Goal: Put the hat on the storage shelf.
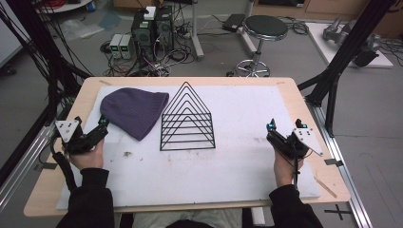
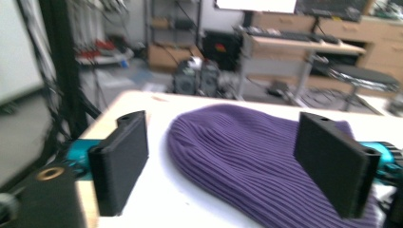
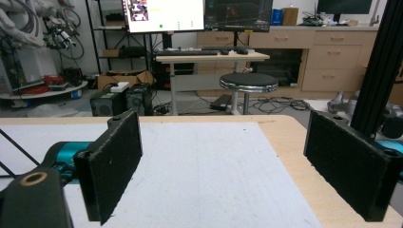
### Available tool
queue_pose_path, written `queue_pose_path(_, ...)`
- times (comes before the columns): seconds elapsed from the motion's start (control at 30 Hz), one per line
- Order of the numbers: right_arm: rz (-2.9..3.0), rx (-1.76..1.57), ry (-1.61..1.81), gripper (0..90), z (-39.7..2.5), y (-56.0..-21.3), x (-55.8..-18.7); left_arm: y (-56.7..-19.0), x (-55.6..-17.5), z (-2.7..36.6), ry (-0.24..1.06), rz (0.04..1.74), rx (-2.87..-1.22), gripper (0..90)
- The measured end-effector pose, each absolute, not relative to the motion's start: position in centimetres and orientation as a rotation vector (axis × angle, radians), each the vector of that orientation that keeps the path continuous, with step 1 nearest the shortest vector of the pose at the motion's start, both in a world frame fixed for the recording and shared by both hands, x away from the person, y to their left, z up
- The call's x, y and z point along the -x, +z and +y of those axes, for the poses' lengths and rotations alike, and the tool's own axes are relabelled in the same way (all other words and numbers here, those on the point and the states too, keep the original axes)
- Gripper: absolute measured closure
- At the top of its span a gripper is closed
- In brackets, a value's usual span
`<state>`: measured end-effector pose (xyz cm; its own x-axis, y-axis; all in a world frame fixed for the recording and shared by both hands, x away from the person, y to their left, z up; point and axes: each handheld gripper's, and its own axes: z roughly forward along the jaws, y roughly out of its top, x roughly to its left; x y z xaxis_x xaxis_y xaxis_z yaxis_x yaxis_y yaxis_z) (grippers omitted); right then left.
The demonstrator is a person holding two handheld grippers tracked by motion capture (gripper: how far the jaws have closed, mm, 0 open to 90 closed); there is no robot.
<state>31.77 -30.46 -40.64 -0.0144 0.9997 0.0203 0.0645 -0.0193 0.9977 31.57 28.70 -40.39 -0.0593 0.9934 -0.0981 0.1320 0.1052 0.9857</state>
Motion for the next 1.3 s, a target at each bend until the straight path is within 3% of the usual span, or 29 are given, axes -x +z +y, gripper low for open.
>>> queue_pose_path(0.37, 1.258, -1.263, 1.198, 11.9, -30.3, -40.7, -31.8, -39.3, -34.3, 29.1, 1.096, 1.467, -1.245, 17.1)
queue_pose_path(0.53, 1.268, -1.257, 1.197, 11.9, -30.3, -40.7, -31.8, -38.8, -36.6, 30.3, 0.893, 1.467, -1.317, 16.8)
queue_pose_path(0.77, 1.265, -1.255, 1.202, 11.9, -30.2, -40.7, -31.8, -38.1, -37.9, 30.4, 0.978, 1.461, -1.362, 16.6)
queue_pose_path(1.07, 1.282, -1.244, 1.195, 11.9, -30.0, -40.8, -31.9, -37.8, -40.1, 31.5, 0.881, 1.533, -1.353, 15.7)
queue_pose_path(1.3, 1.291, -1.235, 1.191, 11.9, -30.1, -40.8, -32.0, -37.9, -41.3, 31.6, 0.892, 1.55, -1.39, 15.7)
